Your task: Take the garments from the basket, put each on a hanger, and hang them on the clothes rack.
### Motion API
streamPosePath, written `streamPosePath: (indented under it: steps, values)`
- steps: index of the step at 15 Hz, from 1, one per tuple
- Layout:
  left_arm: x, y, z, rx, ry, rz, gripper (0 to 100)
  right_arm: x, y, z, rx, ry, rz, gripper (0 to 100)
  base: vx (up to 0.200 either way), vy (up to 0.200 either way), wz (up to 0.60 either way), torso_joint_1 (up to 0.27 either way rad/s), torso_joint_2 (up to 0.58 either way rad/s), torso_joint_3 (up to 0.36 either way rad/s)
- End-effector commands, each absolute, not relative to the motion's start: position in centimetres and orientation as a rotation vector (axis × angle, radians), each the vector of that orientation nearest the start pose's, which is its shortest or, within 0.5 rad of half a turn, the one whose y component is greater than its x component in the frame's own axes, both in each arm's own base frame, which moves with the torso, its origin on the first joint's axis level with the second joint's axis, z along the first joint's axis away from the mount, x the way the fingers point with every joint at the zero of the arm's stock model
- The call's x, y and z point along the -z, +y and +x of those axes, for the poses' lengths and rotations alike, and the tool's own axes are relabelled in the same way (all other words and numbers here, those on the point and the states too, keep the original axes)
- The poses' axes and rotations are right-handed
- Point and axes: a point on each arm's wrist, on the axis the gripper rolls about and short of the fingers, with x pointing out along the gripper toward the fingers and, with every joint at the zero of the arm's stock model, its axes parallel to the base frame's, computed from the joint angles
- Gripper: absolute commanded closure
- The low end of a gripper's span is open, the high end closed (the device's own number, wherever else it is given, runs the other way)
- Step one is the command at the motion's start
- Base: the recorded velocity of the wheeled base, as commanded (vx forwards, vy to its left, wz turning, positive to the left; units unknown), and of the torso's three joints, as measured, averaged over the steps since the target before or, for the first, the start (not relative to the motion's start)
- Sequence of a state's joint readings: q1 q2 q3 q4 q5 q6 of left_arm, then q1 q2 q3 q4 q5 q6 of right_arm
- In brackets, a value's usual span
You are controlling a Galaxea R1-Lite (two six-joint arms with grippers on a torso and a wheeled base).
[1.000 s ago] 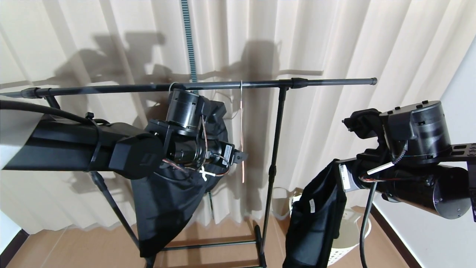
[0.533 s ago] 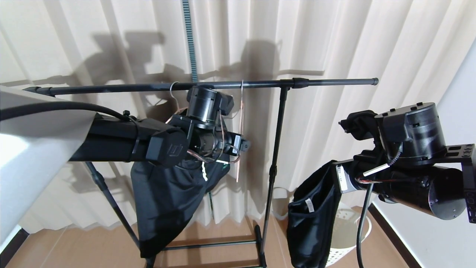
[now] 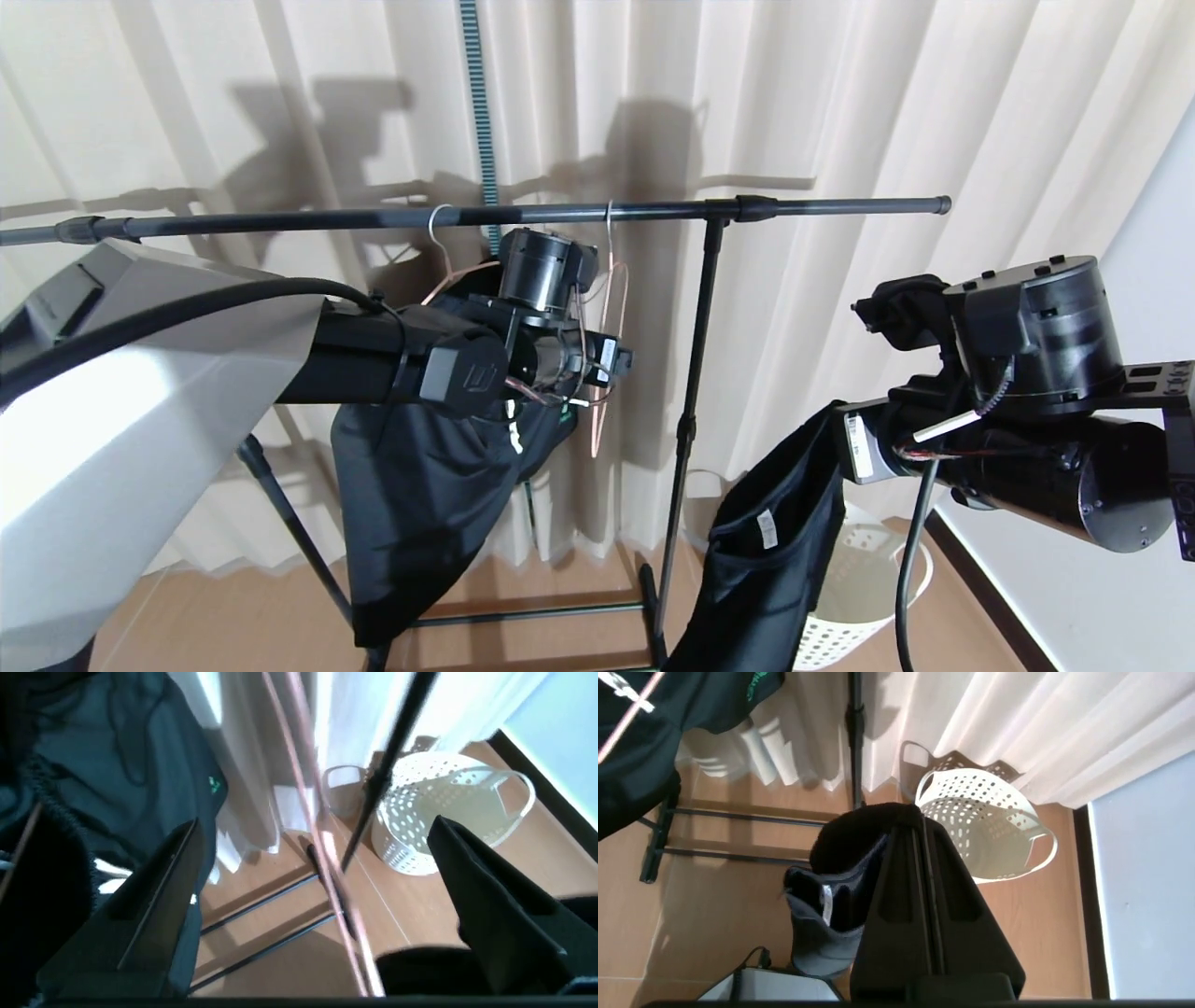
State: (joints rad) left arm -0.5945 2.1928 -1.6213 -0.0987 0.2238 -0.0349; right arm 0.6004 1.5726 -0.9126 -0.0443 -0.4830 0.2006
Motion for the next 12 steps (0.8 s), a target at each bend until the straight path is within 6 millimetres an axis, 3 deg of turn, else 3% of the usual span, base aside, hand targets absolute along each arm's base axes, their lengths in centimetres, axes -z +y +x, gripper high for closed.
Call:
streamPosePath:
  steps: [1,8,9,12]
  values:
    - [-15.6,-25.5,38.4,0.346,0.453,0.165,0,-19.5,14.2,22.6,-0.059,0.534,-0.121,100,0.0,0.0,0.0,0.0,0.0,0.0]
    - [-14.3,-26.6,40.3,0.31,0.434,0.166,0,-19.4,14.2,22.6,-0.058,0.538,-0.122,100,0.0,0.0,0.0,0.0,0.0,0.0]
    - [-14.0,-26.6,40.6,0.304,0.435,0.167,100,-19.3,14.2,22.7,-0.058,0.541,-0.124,100,0.0,0.0,0.0,0.0,0.0,0.0]
    - [-14.0,-26.5,40.6,0.301,0.44,0.167,100,-19.3,14.2,22.7,-0.058,0.541,-0.124,100,0.0,0.0,0.0,0.0,0.0,0.0]
